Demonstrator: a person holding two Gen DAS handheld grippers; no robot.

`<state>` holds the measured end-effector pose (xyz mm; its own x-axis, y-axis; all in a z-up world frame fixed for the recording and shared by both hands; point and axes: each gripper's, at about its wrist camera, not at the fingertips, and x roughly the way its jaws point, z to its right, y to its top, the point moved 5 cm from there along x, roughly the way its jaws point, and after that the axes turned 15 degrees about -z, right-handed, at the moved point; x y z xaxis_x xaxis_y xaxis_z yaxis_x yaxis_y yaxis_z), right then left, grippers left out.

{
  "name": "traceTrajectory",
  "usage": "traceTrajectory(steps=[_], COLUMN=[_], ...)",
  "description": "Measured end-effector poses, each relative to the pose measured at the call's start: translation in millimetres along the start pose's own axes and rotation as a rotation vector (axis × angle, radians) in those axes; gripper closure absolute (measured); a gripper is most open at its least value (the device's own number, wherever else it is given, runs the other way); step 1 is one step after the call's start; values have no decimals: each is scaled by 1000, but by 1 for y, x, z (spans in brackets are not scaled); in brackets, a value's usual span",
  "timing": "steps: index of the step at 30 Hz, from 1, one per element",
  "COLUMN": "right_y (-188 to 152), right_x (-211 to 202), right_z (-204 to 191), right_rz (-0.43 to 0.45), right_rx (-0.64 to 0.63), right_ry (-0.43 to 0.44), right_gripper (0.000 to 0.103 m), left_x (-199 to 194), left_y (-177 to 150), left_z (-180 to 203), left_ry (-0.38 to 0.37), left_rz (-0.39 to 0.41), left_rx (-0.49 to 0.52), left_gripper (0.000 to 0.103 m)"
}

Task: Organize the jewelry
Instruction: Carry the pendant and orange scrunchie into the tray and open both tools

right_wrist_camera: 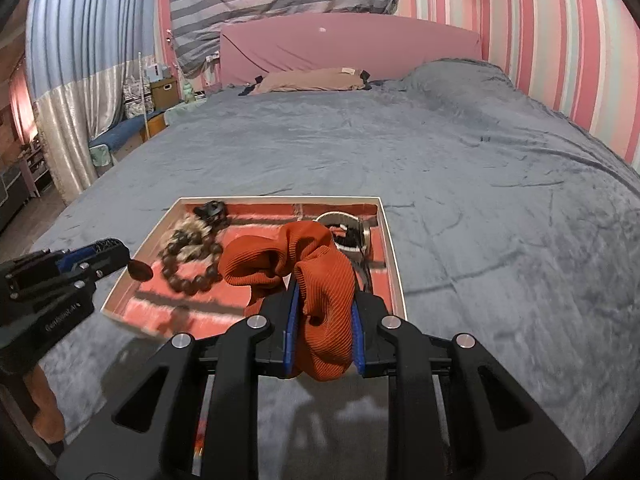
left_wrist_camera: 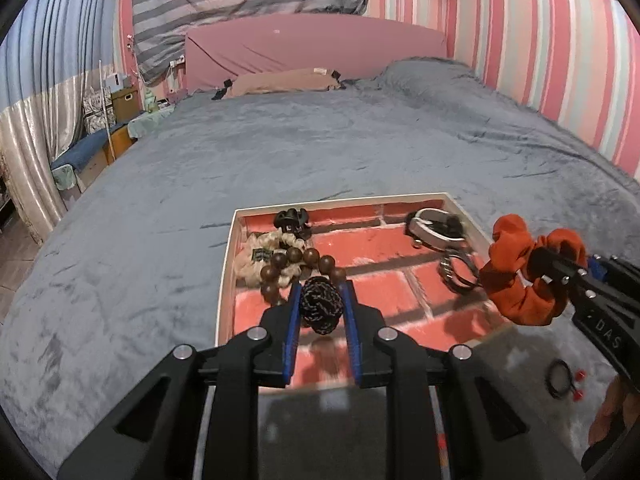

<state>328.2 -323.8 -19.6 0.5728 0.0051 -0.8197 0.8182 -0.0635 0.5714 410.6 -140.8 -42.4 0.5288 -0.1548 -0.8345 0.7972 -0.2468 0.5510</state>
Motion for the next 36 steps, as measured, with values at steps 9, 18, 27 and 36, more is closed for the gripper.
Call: traceTrajectory(steps=[9,18,27,36], right_y=[28,30,24,19], right_x=[61,98,117,126], right_z=[7,8,8,6], right_rz=[-49,-89,-119,-126], right_rx=[9,9,-17,-30], right_ry=[-27,-48,-84,-85], right_gripper=[81,81,80,74], left_x=[73,94,107,112], left_y=[27,30,22,14], left_z=[-18,-19,-26,-27], left_ry=[32,81,114,111], left_rz=[-91,-97,-108,-114], left_rx=[-47,-30,-31,-27], left_gripper=[82,82,82,82])
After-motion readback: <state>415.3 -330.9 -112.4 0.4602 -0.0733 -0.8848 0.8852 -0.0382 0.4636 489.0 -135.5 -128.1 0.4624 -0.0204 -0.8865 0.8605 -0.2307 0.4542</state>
